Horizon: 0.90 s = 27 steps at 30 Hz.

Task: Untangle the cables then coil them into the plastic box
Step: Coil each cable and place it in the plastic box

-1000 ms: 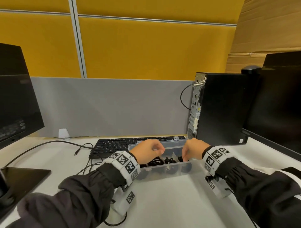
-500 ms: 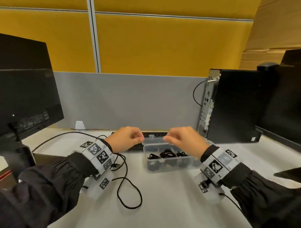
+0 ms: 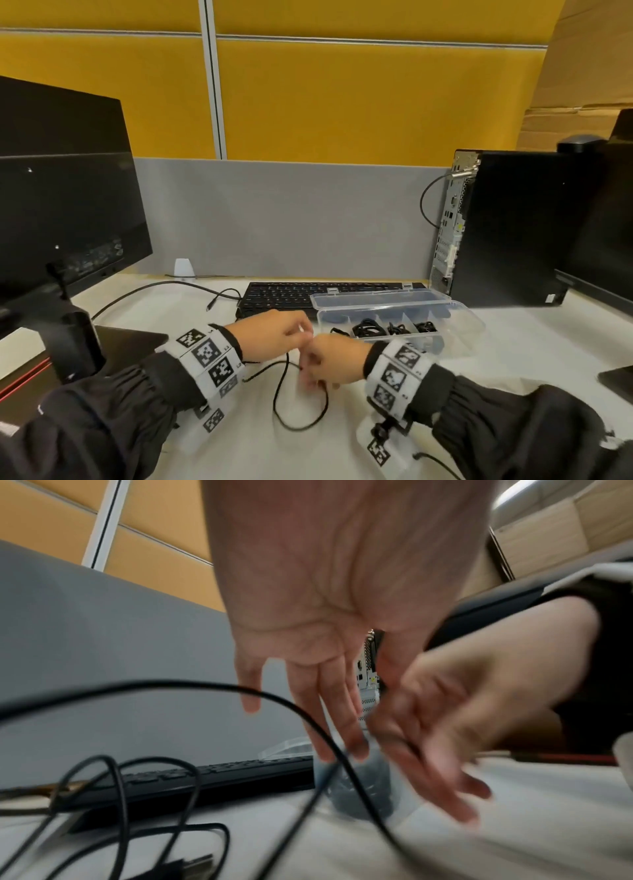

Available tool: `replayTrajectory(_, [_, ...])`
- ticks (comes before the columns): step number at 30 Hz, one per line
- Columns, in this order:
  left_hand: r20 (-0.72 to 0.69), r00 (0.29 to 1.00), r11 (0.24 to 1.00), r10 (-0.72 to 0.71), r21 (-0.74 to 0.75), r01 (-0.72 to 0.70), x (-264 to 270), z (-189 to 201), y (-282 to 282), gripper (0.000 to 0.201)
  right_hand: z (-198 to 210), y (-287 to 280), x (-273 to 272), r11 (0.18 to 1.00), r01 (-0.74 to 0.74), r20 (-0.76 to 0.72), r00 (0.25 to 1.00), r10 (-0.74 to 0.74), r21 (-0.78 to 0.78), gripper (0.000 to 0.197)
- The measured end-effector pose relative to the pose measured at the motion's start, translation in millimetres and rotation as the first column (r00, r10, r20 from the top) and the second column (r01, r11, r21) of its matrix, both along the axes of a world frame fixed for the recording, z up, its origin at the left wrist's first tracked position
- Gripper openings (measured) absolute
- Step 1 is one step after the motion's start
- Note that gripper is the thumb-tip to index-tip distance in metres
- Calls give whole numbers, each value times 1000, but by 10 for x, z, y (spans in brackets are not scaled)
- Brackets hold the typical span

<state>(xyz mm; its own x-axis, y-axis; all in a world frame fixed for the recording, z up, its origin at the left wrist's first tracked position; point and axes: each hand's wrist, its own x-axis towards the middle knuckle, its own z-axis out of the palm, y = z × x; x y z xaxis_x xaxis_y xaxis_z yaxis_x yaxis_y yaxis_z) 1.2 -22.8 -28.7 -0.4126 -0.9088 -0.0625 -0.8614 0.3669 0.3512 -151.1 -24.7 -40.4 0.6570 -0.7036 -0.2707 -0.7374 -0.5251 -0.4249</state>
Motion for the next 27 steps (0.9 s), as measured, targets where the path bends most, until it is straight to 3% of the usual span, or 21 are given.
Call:
replayTrajectory(2, [-218,976,1000,5,5,-4,-59,35,16,17,111,-48,-164,990,113,310,941,-134,84,17])
replayTrajectory(5, [-493,870,1000,9,27,5,-172,173,8,23,272,-40,-422,941,137,679,661,-319,309,12])
replayTrajectory(7, [-517,856,999,-12,-43,-12,-203,295,-47,29,373,-10,-590,878,1,786,447,-428,478,10])
replayTrajectory(9, [-456,890,992,-20,-123,-40,-196,387,-115,34,481,9,-771,829,-96,803,332,-495,551,9])
replayTrajectory(11, [-413,911,985,-11,-160,-60,-157,452,-178,39,567,-11,-969,832,-67,791,360,-494,550,14])
replayTrajectory(12, [-399,917,983,4,-168,-77,-127,474,-204,41,612,-17,-1070,855,7,775,419,-473,518,17])
replayTrajectory(14, [-403,914,977,44,-174,-124,-57,520,-233,46,699,-32,-1277,914,257,695,593,-407,316,28])
replayTrajectory(16, [-421,902,966,89,-184,-181,42,564,-258,49,773,-66,-1502,887,456,608,683,-405,78,37])
replayTrajectory(23, [-380,907,946,182,-183,-267,247,707,-304,54,836,-152,-2174,663,717,532,656,-536,-216,53])
replayTrajectory(25, [-386,896,929,221,-198,-314,330,738,-327,56,861,-131,-2365,556,766,505,636,-583,-323,58])
replayTrajectory(27, [-380,884,907,271,-208,-367,461,755,-341,57,871,-114,-2594,396,807,456,579,-676,-437,65])
